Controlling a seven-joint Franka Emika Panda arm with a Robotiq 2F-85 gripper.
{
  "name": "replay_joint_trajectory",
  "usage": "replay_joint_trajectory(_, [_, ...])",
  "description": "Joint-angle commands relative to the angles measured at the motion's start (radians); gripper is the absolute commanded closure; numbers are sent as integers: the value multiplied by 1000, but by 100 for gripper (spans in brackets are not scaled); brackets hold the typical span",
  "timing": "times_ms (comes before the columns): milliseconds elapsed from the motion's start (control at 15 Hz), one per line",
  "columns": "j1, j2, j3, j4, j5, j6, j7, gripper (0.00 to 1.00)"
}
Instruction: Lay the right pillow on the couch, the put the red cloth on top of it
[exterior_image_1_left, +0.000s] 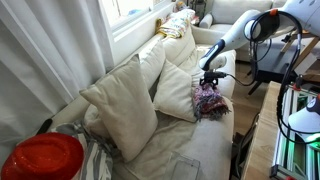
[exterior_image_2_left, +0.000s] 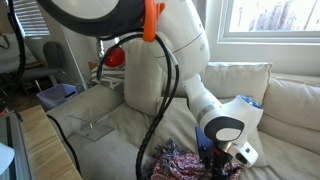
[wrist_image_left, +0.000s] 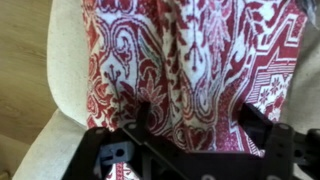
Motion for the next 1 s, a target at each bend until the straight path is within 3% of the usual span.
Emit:
replay_joint_trajectory(0, [-90, 36, 100, 12, 55, 76, -91, 41])
replay_joint_trajectory(533, [-204, 14, 236, -11, 91, 100, -186, 100])
replay_joint_trajectory(933, [-256, -172, 279, -191, 97, 123, -171, 96])
